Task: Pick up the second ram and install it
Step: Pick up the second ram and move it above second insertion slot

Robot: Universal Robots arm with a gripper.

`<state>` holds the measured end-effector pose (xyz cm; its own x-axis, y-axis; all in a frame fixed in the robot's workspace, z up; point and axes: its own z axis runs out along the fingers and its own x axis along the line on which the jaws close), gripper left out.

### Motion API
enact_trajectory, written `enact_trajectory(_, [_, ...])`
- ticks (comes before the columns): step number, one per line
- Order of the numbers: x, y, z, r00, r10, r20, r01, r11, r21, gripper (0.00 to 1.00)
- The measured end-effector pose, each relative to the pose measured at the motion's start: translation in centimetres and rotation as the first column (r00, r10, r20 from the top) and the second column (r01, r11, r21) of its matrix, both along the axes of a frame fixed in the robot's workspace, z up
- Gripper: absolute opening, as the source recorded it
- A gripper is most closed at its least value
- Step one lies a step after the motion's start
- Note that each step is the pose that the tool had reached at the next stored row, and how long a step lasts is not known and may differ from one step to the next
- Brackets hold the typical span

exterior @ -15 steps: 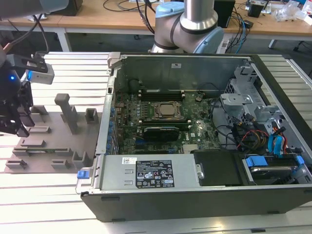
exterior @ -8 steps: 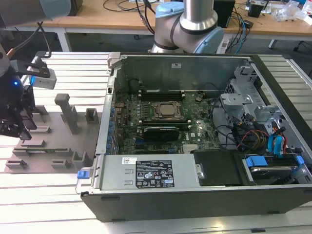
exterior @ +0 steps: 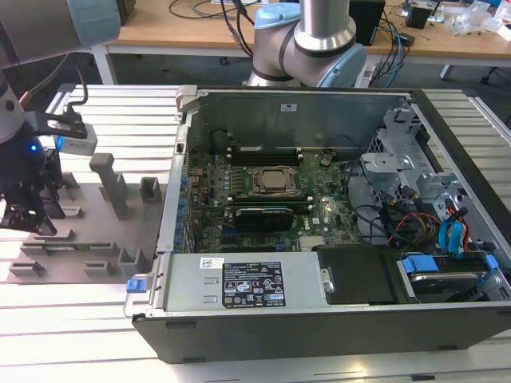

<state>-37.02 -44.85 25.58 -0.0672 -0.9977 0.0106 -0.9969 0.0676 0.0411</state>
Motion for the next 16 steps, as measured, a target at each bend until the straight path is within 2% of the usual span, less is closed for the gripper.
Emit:
enact_trajectory(10, [0.1,0.0,-2.01,1.0,0.0,0.0,0.0,1.0,0.0,0.36])
enact_trajectory(16, [0.3,0.0,-3.59,1.0,0.004,0.0,-0.004,1.0,-0.0013,0.36])
